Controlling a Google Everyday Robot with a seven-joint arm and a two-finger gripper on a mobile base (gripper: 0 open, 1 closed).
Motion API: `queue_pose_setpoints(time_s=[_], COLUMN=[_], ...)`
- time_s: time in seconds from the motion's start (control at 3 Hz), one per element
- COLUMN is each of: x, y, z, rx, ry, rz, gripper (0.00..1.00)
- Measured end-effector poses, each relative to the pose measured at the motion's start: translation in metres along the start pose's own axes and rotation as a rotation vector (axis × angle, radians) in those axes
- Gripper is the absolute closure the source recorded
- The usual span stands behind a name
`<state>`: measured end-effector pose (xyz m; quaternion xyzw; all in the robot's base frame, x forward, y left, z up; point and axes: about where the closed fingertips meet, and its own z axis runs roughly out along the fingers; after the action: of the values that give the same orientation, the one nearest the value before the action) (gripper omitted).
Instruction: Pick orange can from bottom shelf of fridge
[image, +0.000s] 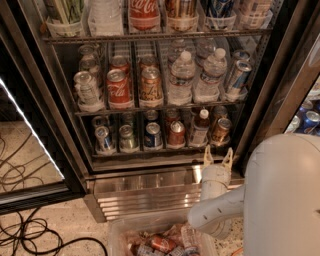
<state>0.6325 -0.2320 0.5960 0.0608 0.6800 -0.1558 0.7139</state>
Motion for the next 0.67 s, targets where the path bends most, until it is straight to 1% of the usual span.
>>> queue_pose_setpoints(time_s=[0.33, 0.67], x=[-0.0056, -0.0062], y=[0.0103, 0.0106], z=[0.0249, 0.0294], rx=[0.001, 0.005], ry=[-0.017, -0.019], rz=[-0.012, -0.02], gripper=[0.42, 0.41])
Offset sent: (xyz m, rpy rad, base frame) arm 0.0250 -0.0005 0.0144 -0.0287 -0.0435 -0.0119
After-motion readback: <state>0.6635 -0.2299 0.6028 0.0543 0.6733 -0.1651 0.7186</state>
